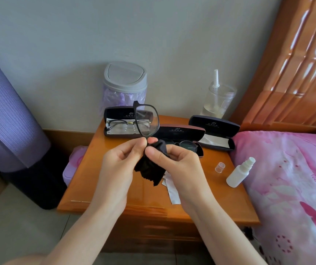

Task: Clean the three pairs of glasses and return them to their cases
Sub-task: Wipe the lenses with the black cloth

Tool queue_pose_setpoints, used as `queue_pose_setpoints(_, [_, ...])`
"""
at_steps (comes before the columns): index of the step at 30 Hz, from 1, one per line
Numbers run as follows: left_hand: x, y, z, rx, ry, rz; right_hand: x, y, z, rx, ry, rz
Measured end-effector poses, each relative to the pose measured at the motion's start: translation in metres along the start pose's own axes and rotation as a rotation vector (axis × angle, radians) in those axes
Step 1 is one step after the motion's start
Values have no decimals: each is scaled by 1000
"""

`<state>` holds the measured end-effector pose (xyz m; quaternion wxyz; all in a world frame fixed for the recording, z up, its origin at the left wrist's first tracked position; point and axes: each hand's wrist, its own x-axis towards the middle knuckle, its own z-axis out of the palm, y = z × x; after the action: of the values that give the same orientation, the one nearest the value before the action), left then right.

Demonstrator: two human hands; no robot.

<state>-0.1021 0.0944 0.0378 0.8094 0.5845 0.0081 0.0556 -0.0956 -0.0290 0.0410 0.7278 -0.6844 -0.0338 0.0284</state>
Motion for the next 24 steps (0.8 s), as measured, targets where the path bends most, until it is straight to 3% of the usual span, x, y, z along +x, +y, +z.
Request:
queue_pose_setpoints(4, [2, 0, -3, 3, 4, 8, 3, 0, -1, 15, 32, -8])
queue_pose_setpoints(11, [5, 1, -4, -67, 61, -30, 3, 0, -37, -304, 170, -134])
queue_pose_setpoints(14, [7, 4, -7, -102, 59, -43, 5, -4, -67, -531, 226, -139])
queue_pose_setpoints(18, [9, 5, -10, -97, 47, -58, 5, 6, -99, -837, 240, 11])
queue_pose_setpoints(22, [11, 6, -12, -101, 22, -58, 5, 16, -102, -1482, 162, 189])
queue_pose_setpoints(24, [11, 6, -12, -97, 13, -55, 3, 19, -99, -1514, 218, 97])
